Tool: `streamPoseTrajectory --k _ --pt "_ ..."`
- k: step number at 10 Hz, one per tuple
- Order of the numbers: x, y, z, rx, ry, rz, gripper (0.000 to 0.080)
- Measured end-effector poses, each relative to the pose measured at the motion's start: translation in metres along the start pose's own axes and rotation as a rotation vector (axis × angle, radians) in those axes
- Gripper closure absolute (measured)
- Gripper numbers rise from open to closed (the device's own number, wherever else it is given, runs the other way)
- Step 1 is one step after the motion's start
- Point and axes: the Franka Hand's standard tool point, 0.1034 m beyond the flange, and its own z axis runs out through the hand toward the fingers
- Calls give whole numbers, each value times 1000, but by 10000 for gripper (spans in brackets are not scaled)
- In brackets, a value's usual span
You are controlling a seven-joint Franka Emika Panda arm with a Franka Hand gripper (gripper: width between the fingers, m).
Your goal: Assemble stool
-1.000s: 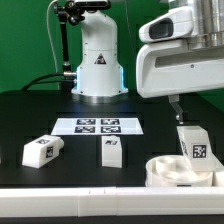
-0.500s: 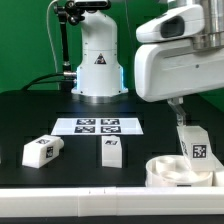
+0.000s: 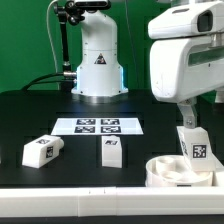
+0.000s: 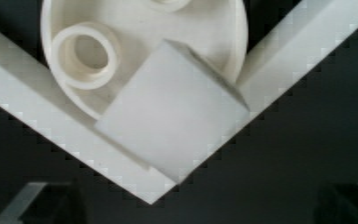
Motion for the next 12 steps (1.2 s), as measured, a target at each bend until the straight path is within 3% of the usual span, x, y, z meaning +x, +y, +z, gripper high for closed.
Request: streamPoseTrajectory --k 7,12 --pt "-2 2 10 -56 -57 -583 150" --pt "-10 3 18 -42 -81 -688 150"
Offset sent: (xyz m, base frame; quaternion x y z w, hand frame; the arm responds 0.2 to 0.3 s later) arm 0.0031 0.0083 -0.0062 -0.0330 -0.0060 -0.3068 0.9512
